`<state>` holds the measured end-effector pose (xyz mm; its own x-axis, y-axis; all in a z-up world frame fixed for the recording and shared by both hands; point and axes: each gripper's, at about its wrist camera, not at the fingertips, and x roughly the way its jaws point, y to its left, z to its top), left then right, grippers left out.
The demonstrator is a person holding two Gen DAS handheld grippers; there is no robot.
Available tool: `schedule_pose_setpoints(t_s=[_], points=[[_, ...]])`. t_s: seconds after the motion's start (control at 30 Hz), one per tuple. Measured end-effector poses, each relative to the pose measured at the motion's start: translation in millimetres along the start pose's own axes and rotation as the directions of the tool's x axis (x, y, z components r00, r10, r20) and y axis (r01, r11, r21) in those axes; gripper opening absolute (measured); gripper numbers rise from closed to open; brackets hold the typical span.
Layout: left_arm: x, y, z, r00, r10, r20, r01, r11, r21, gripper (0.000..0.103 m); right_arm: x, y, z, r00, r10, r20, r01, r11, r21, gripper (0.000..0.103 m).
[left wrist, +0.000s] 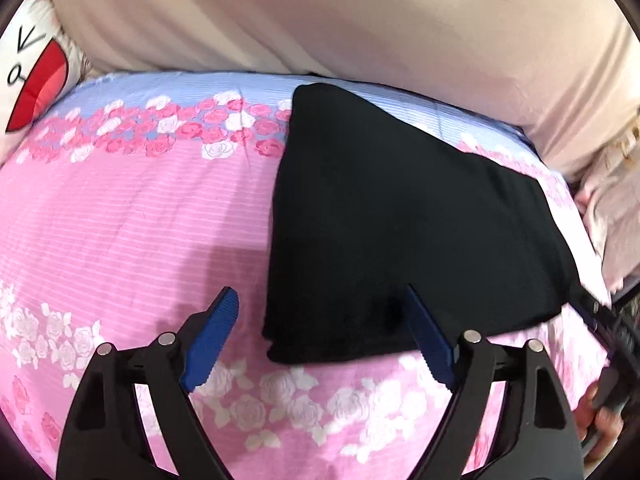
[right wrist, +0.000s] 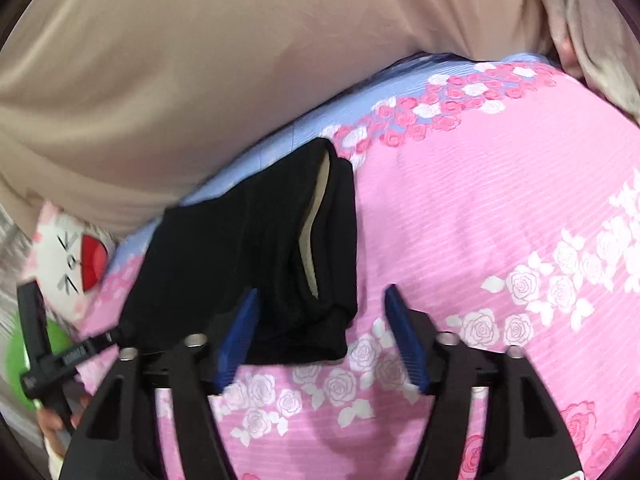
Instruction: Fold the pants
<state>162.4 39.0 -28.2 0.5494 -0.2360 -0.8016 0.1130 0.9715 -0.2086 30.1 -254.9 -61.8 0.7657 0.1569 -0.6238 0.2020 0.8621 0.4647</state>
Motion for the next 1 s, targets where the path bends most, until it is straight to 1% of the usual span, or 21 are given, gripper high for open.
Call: schedule_pose_setpoints(t_s=[0.07, 0.13, 0.17, 0.2, 0.23, 0.3, 0.37, 0.43, 0.47, 0.5, 0.57, 0.6, 0.63, 0.67, 0.7, 0.73, 0.8, 0.87, 0.9, 0.93, 1.0], points=[[11.9, 9.0, 3.5, 0.998, -0.055, -0.023, 0.054, 0.997, -0.049, 0.086, 9.8, -2.7, -2.8, 1.0, 0.002, -0.031, -0.002, 1.0, 0.013, 0.069], [28.7, 14.4, 5.1, 0.991, -0.118, -0.061, 0.11, 0.987, -0.114, 0.083, 24.4, -8.9, -4.3, 0.995, 0.065, -0.074, -0.061, 0.996, 0.059, 0.069], [34.9, 16.5, 6.2, 0.988, -0.138, -0.064, 0.129, 0.982, -0.138, 0.077, 28.7, -8.4, -5.2, 0.993, 0.093, -0.07, -0.088, 0.993, 0.074, 0.053], [33.4, 13.4, 7.8, 0.982, -0.18, -0.057, 0.172, 0.978, -0.122, 0.051, 29.6, -6.5, -3.3, 0.992, 0.112, -0.063, -0.108, 0.992, 0.067, 0.038], [30.8, 11.2, 7.6, 0.979, -0.191, -0.066, 0.182, 0.975, -0.127, 0.049, 30.5, -3.6, 1.0, 0.987, 0.14, -0.074, -0.135, 0.988, 0.069, 0.035], [17.3, 4.5, 6.1, 0.985, -0.166, -0.042, 0.161, 0.981, -0.106, 0.032, 21.7, 3.2, 9.1, 0.988, 0.14, -0.061, -0.138, 0.99, 0.037, 0.031], [4.5, -0.1, 0.2, 0.986, -0.163, -0.029, 0.16, 0.983, -0.091, 0.031, 9.2, 6.0, 15.0, 0.99, 0.14, -0.036, -0.14, 0.99, 0.004, 0.031], [7.1, -0.9, -5.4, 0.985, -0.167, -0.04, 0.163, 0.983, -0.083, 0.036, 15.8, 3.2, 12.6, 0.994, 0.108, -0.035, -0.108, 0.994, 0.005, 0.037], [11.3, -0.3, -7.5, 0.988, -0.148, -0.037, 0.145, 0.986, -0.081, 0.044, 25.7, -0.4, 9.9, 0.995, 0.083, -0.055, -0.083, 0.997, 0.006, 0.045], [17.4, 0.3, -9.6, 0.991, -0.124, -0.043, 0.121, 0.99, -0.077, 0.052, 36.0, -4.3, 6.2, 0.995, 0.059, -0.086, -0.059, 0.998, 0.009, 0.049], [15.9, 2.0, -12.9, 0.994, -0.107, -0.027, 0.104, 0.99, -0.091, 0.059, 23.4, -16.0, 2.7, 0.994, 0.094, -0.054, -0.089, 0.992, 0.085, 0.05], [11.3, 2.5, -14.4, 0.995, -0.094, -0.016, 0.093, 0.992, -0.082, 0.062, 16.4, -14.7, 3.6, 0.996, 0.078, -0.035, -0.074, 0.994, 0.082, 0.05], [7.3, 2.3, -13.5, 0.997, -0.071, -0.001, 0.071, 0.995, -0.065, 0.064, 1.5, -7.6, 4.7, 0.999, 0.032, 0.022, -0.033, 0.999, 0.041, 0.047], [5.4, -1.3, -12.9, 0.999, -0.033, 0.017, 0.034, 0.999, -0.041, 0.069, -7.2, -0.3, 6.7, 0.998, -0.001, 0.057, 0.001, 1.0, 0.003, 0.033], [5.1, -0.1, -12.8, 1.0, -0.006, 0.023, 0.007, 0.999, -0.031, 0.074, -13.9, 8.2, 9.3, 0.997, -0.02, 0.078, 0.022, 0.999, -0.035, 0.016], [6.5, -1.1, -12.3, 1.0, 0.009, 0.025, -0.008, 1.0, -0.028, 0.076, -17.9, 19.6, 14.4, 0.996, -0.005, 0.09, 0.012, 0.997, -0.074, 0.01], [9.9, -2.9, -13.9, 1.0, 0.023, 0.021, -0.023, 0.999, -0.025, 0.078, -12.4, 30.9, 23.0, 0.996, 0.01, 0.084, 0.0, 0.993, -0.117, 0.007], [10.6, -3.2, -14.5, 0.999, 0.035, 0.024, -0.034, 0.999, -0.02, 0.081, 17.4, 36.4, 31.0, 0.999, -0.04, 0.029, 0.044, 0.983, -0.176, 0.003], [9.0, -3.6, -14.6, 0.998, 0.049, 0.031, -0.048, 0.999, -0.012, 0.084, 29.9, 35.9, 30.6, 0.997, -0.07, 0.01, 0.071, 0.98, -0.184, 0.0], [7.6, -5.1, -14.4, 0.998, 0.051, 0.032, -0.051, 0.999, -0.006, 0.084, 42.3, 30.5, 32.4, 0.994, -0.11, 0.006, 0.109, 0.977, -0.184, 0.0], [0.3, -7.8, -15.7, 0.996, 0.075, 0.046, -0.075, 0.997, 0.02, 0.083, 34.9, 25.6, 37.9, 0.992, -0.123, 0.017, 0.125, 0.982, -0.142, 0.0]])
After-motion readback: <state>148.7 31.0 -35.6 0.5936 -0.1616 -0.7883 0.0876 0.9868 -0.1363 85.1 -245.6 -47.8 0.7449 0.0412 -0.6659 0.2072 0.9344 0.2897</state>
